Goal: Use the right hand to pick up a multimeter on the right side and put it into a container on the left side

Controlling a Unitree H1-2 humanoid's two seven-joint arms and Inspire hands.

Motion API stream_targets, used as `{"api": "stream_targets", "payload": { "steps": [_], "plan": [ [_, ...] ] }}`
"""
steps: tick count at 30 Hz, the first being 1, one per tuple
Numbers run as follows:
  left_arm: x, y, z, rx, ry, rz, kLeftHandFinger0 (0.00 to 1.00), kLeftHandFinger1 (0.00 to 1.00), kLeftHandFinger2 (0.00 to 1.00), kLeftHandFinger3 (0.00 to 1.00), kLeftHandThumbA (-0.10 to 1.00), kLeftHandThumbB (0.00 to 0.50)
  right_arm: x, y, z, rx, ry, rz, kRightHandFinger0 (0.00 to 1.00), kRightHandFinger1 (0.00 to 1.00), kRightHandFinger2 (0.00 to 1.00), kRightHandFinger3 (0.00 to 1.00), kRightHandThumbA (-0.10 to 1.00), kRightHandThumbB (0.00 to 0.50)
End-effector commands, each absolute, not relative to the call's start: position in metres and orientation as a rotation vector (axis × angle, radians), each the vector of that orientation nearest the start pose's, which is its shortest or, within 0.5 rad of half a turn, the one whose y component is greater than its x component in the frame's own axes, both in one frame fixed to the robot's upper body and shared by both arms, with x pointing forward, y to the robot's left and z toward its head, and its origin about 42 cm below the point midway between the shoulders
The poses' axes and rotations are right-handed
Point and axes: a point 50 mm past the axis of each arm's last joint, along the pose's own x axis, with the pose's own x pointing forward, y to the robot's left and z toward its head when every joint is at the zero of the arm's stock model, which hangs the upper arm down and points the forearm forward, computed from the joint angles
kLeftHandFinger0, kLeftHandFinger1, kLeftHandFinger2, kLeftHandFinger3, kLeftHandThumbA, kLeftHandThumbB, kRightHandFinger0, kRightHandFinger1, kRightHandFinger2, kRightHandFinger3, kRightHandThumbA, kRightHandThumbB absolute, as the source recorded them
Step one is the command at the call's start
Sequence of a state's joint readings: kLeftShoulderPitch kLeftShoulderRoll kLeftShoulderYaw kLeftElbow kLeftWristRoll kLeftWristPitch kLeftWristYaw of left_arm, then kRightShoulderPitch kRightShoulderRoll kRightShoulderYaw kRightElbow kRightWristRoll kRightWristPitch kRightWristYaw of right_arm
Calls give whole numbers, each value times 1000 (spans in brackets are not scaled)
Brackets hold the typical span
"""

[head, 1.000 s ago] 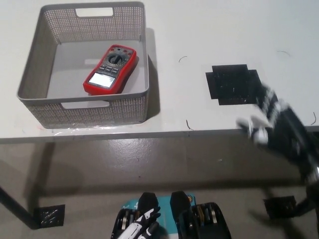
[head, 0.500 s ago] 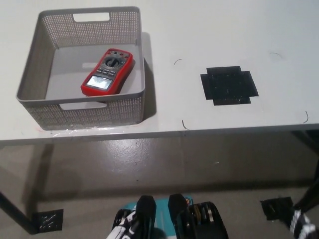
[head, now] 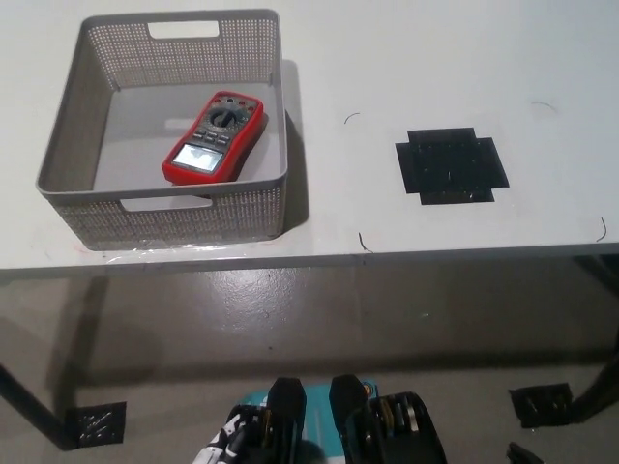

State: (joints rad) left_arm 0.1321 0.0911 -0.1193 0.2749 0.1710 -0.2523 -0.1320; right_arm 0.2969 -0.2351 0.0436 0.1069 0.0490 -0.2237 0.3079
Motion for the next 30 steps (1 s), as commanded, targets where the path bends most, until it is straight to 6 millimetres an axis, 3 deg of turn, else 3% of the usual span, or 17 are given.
{"api": "stream_targets", "payload": {
  "steps": [1,10,13,21,22,30],
  "plan": [
    [206,217,5,218,142,-223,1000,1000,1000,1000,1000,401,163,-286,26,-219,132,337,1000,1000,1000,1000,1000,499],
    [209,221,7,232,140,-207,1000,1000,1000,1000,1000,405,180,-289,29,-227,133,364,1000,1000,1000,1000,985,485],
    [201,223,4,238,150,-209,1000,1000,1000,1000,1000,412,174,-288,27,-237,142,371,1000,1000,1000,1000,978,471],
    [204,228,6,237,155,-194,1000,1000,1000,1000,1000,382,185,-285,25,-240,150,399,1000,1000,1000,1000,965,500],
    [195,227,2,239,167,-196,1000,1000,1000,1000,1000,390,177,-286,23,-243,167,398,1000,1000,1000,1000,964,500],
    [182,229,-1,228,191,-189,1000,1000,1000,1000,1000,406,166,-284,16,-257,194,419,1000,1000,1000,1000,969,491]
  ]
}}
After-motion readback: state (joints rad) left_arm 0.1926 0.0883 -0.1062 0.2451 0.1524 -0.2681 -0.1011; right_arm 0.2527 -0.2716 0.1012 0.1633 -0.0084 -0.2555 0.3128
